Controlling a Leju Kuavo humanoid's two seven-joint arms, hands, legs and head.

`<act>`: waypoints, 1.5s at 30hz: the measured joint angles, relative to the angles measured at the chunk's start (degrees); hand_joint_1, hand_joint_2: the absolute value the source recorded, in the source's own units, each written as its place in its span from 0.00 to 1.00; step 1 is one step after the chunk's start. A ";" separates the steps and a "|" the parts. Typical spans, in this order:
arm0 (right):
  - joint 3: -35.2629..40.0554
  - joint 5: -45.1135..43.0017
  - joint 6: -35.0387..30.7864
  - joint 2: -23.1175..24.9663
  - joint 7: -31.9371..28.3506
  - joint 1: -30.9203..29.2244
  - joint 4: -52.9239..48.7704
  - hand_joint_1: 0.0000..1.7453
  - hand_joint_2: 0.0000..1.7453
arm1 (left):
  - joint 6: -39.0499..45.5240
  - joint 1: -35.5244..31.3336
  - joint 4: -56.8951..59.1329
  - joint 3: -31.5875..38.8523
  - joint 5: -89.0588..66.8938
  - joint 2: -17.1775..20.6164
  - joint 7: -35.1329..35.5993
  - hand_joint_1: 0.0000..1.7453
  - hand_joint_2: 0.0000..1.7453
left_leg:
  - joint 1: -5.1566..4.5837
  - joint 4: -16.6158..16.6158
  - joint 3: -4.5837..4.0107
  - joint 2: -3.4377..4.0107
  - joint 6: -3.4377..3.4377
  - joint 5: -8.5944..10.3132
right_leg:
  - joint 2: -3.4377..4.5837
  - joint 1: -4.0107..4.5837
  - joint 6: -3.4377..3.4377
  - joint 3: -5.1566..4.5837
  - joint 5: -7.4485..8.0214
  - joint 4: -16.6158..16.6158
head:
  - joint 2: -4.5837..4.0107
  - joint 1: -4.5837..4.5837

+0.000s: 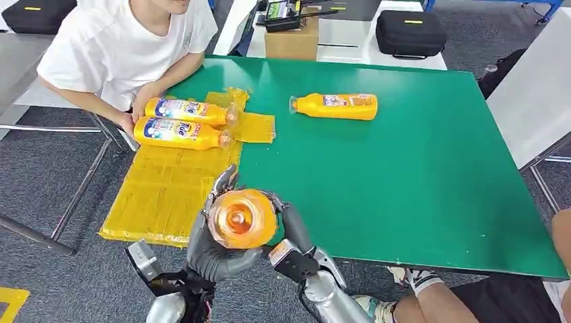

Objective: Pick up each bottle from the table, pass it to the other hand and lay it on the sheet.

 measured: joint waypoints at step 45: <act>1.44 4.33 -8.73 1.44 0.41 -0.50 3.60 0.00 0.00 | -3.23 -2.71 3.23 2.58 1.63 1.07 3.76 1.00 1.00 | 0.00 0.00 0.00 0.01 0.00 0.01 | 0.00 0.01 0.00 -0.04 0.00 0.01 | 0.00 -0.04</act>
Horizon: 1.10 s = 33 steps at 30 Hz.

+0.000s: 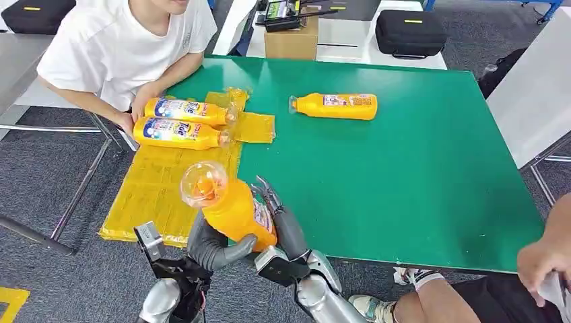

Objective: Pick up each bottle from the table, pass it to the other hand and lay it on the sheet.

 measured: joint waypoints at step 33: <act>-18.45 -4.57 -11.88 -5.84 -0.37 12.58 -14.75 0.00 0.00 | 21.17 3.24 -8.08 14.89 -34.53 8.31 6.95 1.00 1.00 | 0.02 0.00 0.02 0.03 -0.01 0.00 | 0.00 0.02 -0.01 -0.02 -0.01 0.00 | 0.00 0.04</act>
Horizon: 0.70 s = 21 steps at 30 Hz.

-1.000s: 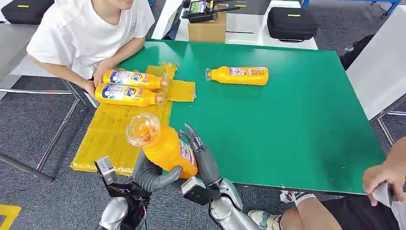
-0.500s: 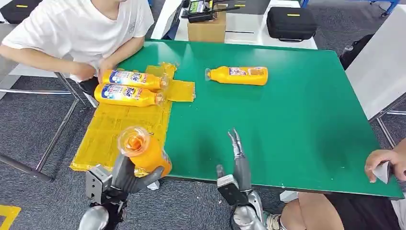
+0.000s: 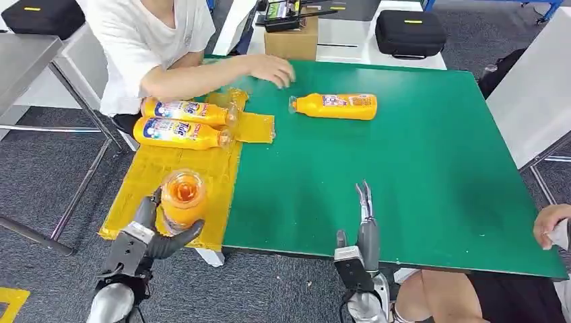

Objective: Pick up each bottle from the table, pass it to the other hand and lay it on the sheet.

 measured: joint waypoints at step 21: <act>-1.88 -0.17 9.76 2.51 0.59 3.62 -6.95 0.00 0.00 | 2.88 -19.50 28.94 -10.42 -36.52 -1.90 12.05 1.00 1.00 | -0.03 0.01 0.00 -0.03 0.03 0.03 | -0.01 -0.03 0.01 -0.01 0.03 0.00 | 0.00 -0.02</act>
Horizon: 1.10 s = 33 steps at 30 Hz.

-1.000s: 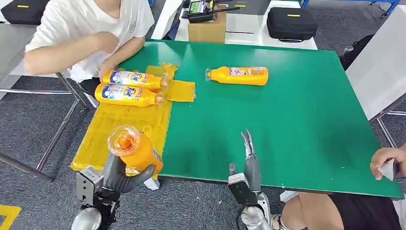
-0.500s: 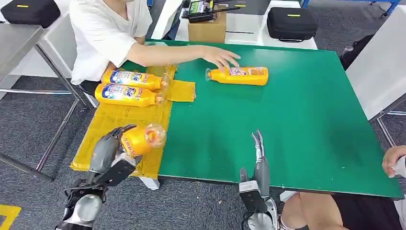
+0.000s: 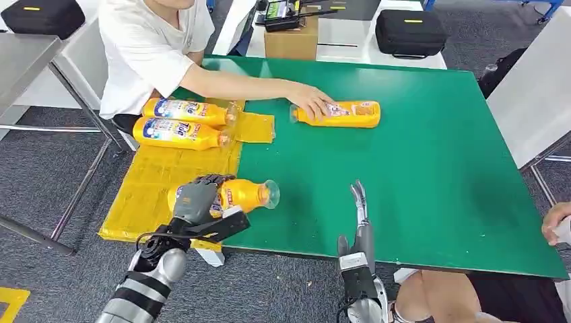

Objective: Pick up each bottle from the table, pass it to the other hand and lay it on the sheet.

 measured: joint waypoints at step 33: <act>-0.31 -2.14 1.86 0.48 -0.28 -3.33 5.01 0.00 0.00 | -12.57 -28.41 42.64 -1.64 -6.65 -2.45 7.75 0.00 1.00 | 0.01 0.00 0.08 0.01 -0.02 0.11 | 0.00 0.01 0.01 0.13 0.05 0.09 | 0.00 0.00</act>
